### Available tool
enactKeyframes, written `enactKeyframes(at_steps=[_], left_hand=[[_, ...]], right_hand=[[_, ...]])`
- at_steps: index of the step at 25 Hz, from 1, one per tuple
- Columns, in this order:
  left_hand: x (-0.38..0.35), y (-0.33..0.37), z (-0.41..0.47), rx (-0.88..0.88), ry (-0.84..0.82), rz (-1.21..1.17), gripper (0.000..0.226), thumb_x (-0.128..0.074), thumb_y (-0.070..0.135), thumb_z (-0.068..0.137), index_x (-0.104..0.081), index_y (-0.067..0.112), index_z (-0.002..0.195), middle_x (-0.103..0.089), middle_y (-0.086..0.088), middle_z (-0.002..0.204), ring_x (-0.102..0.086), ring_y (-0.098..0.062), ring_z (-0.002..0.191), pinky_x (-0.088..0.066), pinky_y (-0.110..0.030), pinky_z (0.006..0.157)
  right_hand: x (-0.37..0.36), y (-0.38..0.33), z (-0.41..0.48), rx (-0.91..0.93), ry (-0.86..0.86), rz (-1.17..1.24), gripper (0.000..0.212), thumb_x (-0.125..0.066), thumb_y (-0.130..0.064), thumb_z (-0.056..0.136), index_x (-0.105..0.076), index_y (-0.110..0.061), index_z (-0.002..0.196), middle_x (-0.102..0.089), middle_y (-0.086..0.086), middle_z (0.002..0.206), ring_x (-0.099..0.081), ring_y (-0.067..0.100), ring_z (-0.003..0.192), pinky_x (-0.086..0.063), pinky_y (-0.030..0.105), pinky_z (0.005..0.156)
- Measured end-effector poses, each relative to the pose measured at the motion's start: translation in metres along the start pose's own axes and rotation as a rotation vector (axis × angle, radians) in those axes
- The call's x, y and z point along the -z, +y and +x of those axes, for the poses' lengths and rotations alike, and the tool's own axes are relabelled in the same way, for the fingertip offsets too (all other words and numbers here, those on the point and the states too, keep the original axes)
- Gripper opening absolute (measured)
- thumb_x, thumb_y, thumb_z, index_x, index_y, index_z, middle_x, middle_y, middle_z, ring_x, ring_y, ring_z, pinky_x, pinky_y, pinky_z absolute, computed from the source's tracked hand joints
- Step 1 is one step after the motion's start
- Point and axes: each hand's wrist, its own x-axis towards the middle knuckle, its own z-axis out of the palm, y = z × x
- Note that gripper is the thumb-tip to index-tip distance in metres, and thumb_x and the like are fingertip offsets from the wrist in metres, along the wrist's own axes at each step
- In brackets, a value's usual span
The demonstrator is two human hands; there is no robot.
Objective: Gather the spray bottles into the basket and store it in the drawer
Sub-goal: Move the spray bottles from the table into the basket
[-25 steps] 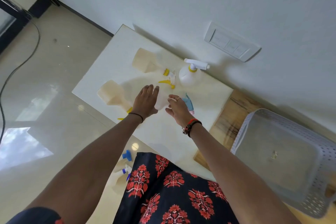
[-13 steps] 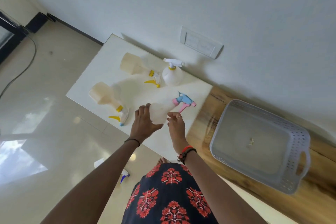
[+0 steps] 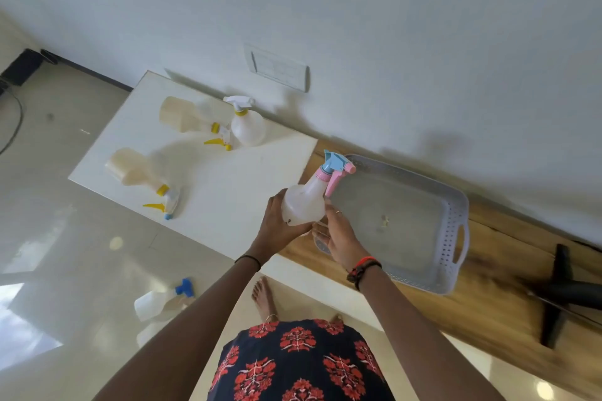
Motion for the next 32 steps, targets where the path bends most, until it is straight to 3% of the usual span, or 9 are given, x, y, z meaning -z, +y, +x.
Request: enactKeyframes(at_steps=[3, 6, 8, 11, 15, 18, 22, 26, 32], left_hand=[[-0.026, 0.022, 0.002, -0.054, -0.066, -0.009, 0.091, -0.085, 0.031, 0.066, -0.033, 0.021, 0.140, -0.044, 0.005, 0.128, -0.044, -0.009, 0.112, -0.045, -0.020, 0.087], [-0.051, 0.041, 0.011, -0.103, -0.119, 0.005, 0.090, -0.085, 0.024, 0.067, -0.030, 0.013, 0.138, -0.043, 0.005, 0.123, -0.048, -0.014, 0.112, -0.047, -0.006, 0.079], [-0.068, 0.049, 0.023, -0.115, -0.149, 0.039, 0.092, -0.086, 0.024, 0.066, -0.031, 0.011, 0.140, -0.043, -0.004, 0.129, -0.046, -0.022, 0.121, -0.049, -0.018, 0.093], [-0.082, 0.059, 0.045, -0.122, -0.161, 0.180, 0.099, -0.087, 0.031, 0.062, -0.032, 0.016, 0.143, -0.041, -0.012, 0.131, -0.040, -0.028, 0.128, -0.039, -0.040, 0.109], [-0.095, 0.063, 0.079, -0.121, -0.179, 0.235, 0.093, -0.087, 0.029, 0.061, -0.035, 0.010, 0.136, -0.049, -0.013, 0.132, -0.048, -0.030, 0.124, -0.045, -0.040, 0.102], [-0.102, 0.061, 0.099, -0.083, -0.184, 0.235, 0.087, -0.086, 0.027, 0.064, -0.034, 0.007, 0.132, -0.049, -0.014, 0.131, -0.050, -0.031, 0.119, -0.050, -0.047, 0.096], [-0.110, 0.053, 0.116, -0.153, -0.173, 0.420, 0.085, -0.080, 0.028, 0.072, -0.033, 0.007, 0.140, -0.041, -0.016, 0.133, -0.043, -0.031, 0.122, -0.046, -0.040, 0.102], [-0.120, 0.048, 0.123, -0.220, -0.218, 0.611, 0.082, -0.066, 0.031, 0.085, -0.021, 0.003, 0.147, -0.035, -0.017, 0.141, -0.038, -0.028, 0.127, -0.037, -0.035, 0.110], [-0.122, 0.044, 0.119, -0.289, -0.185, 0.675, 0.069, -0.051, 0.025, 0.096, -0.015, -0.002, 0.148, -0.026, -0.020, 0.149, -0.029, -0.028, 0.136, -0.034, -0.035, 0.115]], right_hand=[[0.042, -0.016, -0.004, -0.001, -0.069, -0.002, 0.032, -0.051, -0.046, 0.094, -0.060, -0.019, 0.108, -0.067, 0.001, 0.094, -0.063, 0.014, 0.086, -0.055, 0.026, 0.077], [0.071, -0.032, -0.007, 0.080, -0.073, -0.019, 0.031, -0.048, -0.042, 0.096, -0.056, -0.022, 0.118, -0.063, 0.002, 0.108, -0.059, 0.015, 0.098, -0.051, 0.023, 0.082], [0.086, -0.038, -0.004, 0.126, -0.063, -0.019, 0.033, -0.045, -0.039, 0.098, -0.055, -0.021, 0.125, -0.060, 0.002, 0.111, -0.056, 0.015, 0.101, -0.049, 0.024, 0.087], [0.102, -0.043, 0.009, 0.148, -0.044, 0.026, 0.035, -0.047, -0.036, 0.098, -0.054, -0.020, 0.128, -0.055, 0.008, 0.120, -0.054, 0.019, 0.109, -0.048, 0.034, 0.101], [0.107, -0.049, 0.037, 0.118, -0.038, 0.180, 0.043, -0.045, -0.028, 0.100, -0.042, -0.017, 0.142, -0.045, 0.015, 0.143, -0.047, 0.031, 0.132, -0.047, 0.047, 0.103], [0.104, -0.049, 0.063, 0.124, -0.031, 0.246, 0.044, -0.046, -0.024, 0.100, -0.041, -0.020, 0.144, -0.045, 0.014, 0.145, -0.047, 0.030, 0.133, -0.048, 0.046, 0.102], [0.103, -0.041, 0.087, 0.132, -0.032, 0.314, 0.043, -0.043, -0.021, 0.101, -0.040, -0.021, 0.144, -0.049, 0.011, 0.143, -0.050, 0.024, 0.129, -0.049, 0.038, 0.100], [0.106, -0.035, 0.100, 0.151, -0.009, 0.362, 0.041, -0.043, -0.019, 0.101, -0.041, -0.022, 0.142, -0.050, 0.010, 0.140, -0.053, 0.024, 0.127, -0.051, 0.037, 0.097], [0.105, -0.039, 0.099, 0.146, -0.027, 0.384, 0.044, -0.044, -0.016, 0.101, -0.039, -0.021, 0.144, -0.052, 0.007, 0.134, -0.054, 0.022, 0.123, -0.057, 0.026, 0.084]])
